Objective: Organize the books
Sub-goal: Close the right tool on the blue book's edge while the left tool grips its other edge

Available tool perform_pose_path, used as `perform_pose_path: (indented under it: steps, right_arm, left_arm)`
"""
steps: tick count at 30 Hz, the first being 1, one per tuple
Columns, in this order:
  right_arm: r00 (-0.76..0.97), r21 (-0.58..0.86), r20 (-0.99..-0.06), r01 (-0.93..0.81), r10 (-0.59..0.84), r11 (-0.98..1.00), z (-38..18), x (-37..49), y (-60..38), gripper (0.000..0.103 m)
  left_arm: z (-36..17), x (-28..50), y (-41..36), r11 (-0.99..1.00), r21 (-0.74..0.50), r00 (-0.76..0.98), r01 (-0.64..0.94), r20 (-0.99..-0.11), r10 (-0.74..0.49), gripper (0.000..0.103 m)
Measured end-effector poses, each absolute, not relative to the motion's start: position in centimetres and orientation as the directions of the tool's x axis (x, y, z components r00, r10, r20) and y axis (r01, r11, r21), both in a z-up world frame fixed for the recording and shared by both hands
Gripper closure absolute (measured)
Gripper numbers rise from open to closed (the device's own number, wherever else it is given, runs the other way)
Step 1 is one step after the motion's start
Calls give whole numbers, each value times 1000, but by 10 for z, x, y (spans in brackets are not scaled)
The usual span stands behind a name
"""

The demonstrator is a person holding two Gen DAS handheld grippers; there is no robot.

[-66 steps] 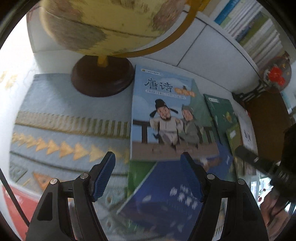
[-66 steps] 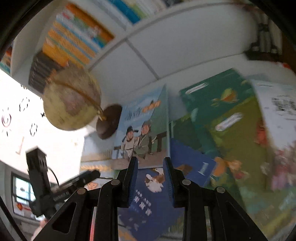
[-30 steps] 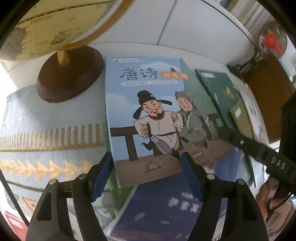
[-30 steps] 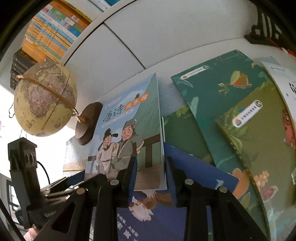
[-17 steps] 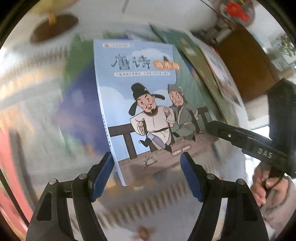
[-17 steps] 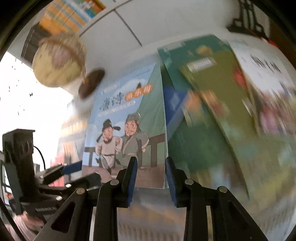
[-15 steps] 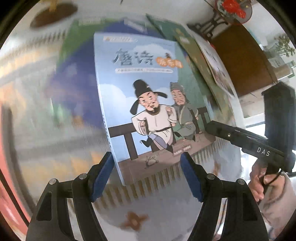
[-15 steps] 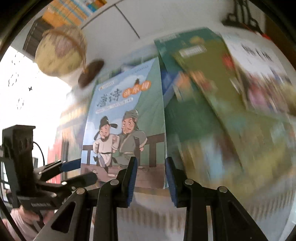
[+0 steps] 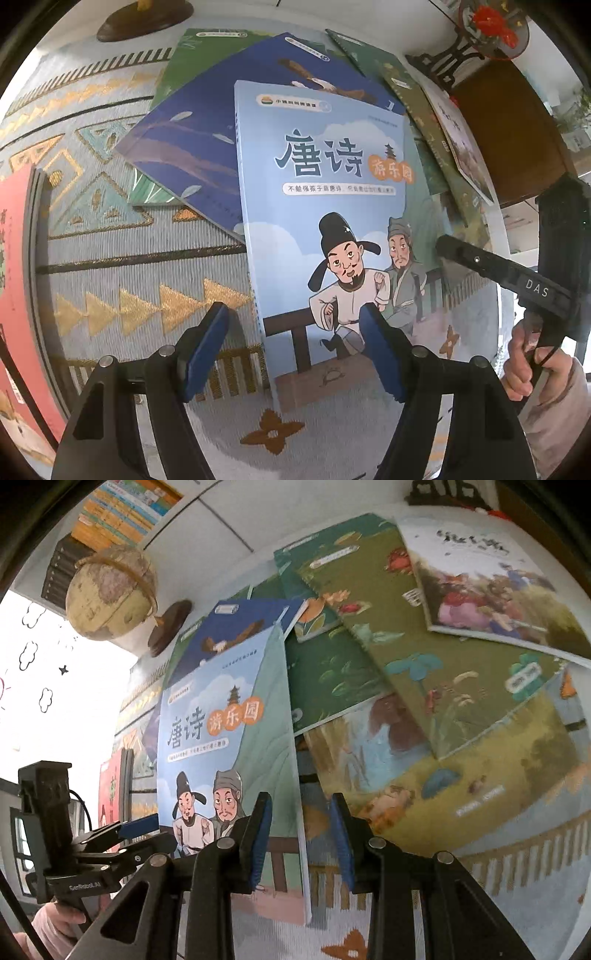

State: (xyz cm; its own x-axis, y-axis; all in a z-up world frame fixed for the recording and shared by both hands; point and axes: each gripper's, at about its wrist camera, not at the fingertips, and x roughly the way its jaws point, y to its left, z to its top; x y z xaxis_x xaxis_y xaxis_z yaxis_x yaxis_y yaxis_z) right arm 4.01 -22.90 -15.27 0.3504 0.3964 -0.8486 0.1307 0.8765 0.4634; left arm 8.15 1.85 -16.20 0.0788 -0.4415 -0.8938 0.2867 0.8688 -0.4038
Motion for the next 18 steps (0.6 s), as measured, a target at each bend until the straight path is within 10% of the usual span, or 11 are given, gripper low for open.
perform_pose_path:
  steps: [18]
  right_arm:
    - [349, 493, -829, 87, 437, 866, -159, 47, -215, 49]
  left_arm:
    - [-162, 75, 15, 851, -441, 76, 284, -875, -479, 33]
